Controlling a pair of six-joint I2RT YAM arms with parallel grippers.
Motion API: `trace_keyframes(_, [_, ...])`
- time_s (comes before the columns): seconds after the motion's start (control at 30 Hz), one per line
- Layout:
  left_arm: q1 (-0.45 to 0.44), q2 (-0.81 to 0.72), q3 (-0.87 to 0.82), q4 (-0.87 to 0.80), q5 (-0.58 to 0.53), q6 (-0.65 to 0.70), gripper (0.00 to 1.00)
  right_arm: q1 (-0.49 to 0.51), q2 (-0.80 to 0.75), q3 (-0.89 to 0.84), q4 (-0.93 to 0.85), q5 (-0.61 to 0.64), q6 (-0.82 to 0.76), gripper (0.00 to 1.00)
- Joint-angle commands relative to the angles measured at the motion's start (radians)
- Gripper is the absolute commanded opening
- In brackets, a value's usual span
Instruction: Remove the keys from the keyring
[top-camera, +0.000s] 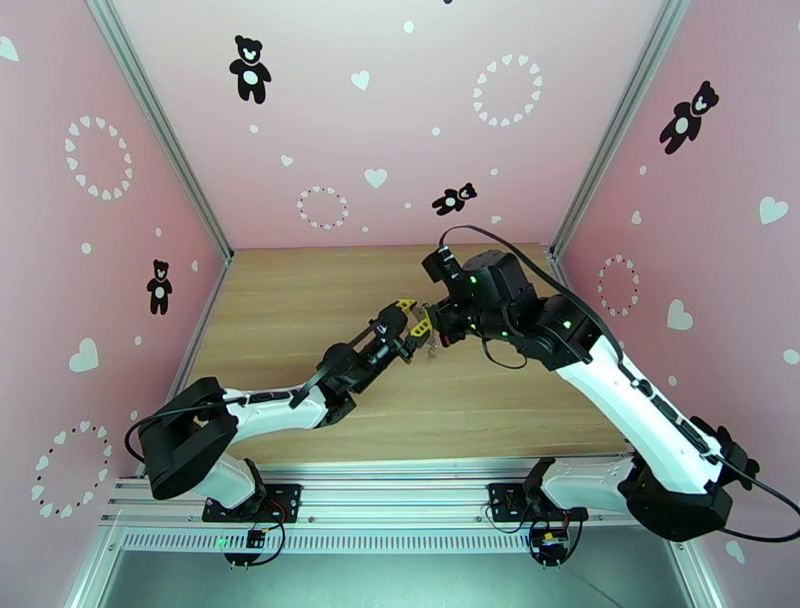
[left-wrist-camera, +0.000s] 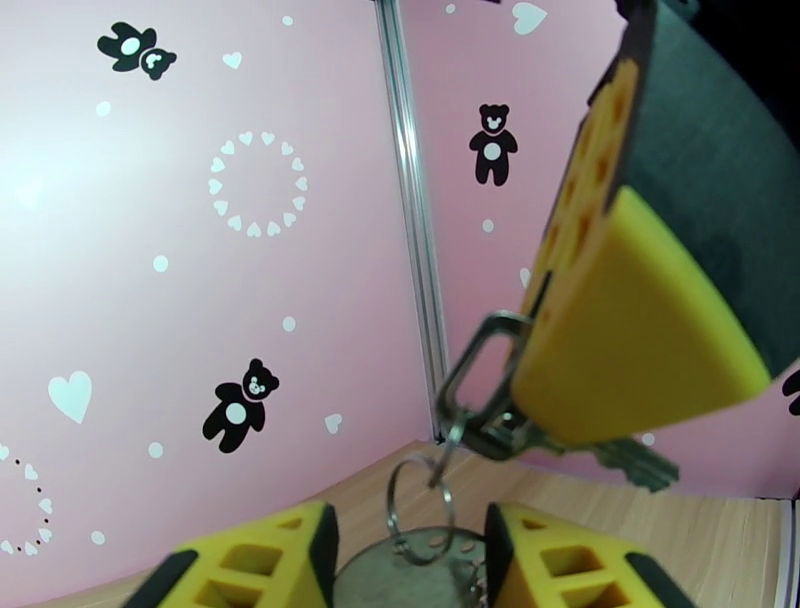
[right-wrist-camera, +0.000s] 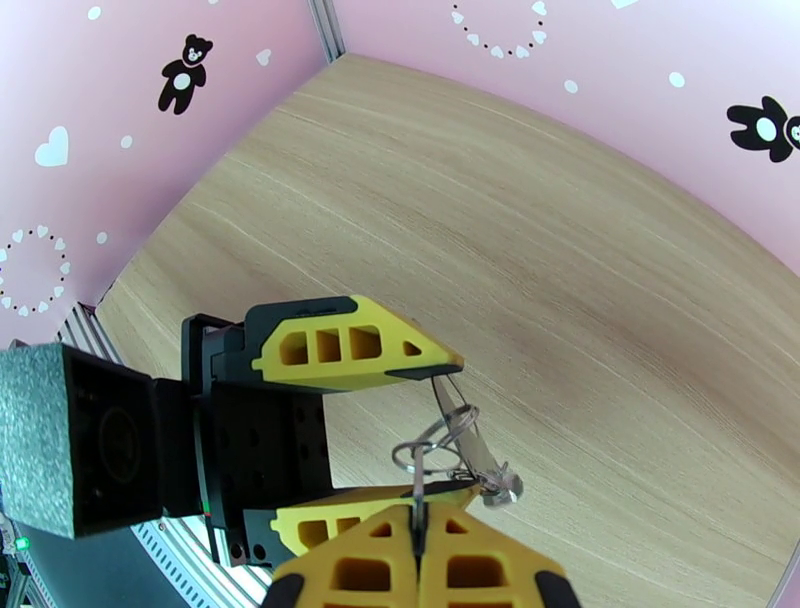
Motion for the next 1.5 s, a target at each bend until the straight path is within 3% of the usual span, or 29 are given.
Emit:
trace_keyframes(0.0, [-0.001,-0.005,-0.011,0.013,-0.021,-0.003,0.41,0.006,-0.036,0.0,0.037,0.003,0.006,0.0])
trace_keyframes(0.53, [-0.001,-0.019,-0.03,0.027,-0.002,0.004,0.36,0.006,-0.029,-0.005,0.044,-0.001,0.011,0.0])
trace_keyframes(1.03, [-0.009,-0.03,-0.021,0.028,-0.002,0.038,0.22,0.006,-0.03,-0.013,0.045,0.006,0.015,0.0])
trace_keyframes(1.47, [-0.009,-0.054,0.01,-0.061,0.129,0.012,0.2,0.006,-0.031,-0.018,0.049,0.009,0.019,0.0])
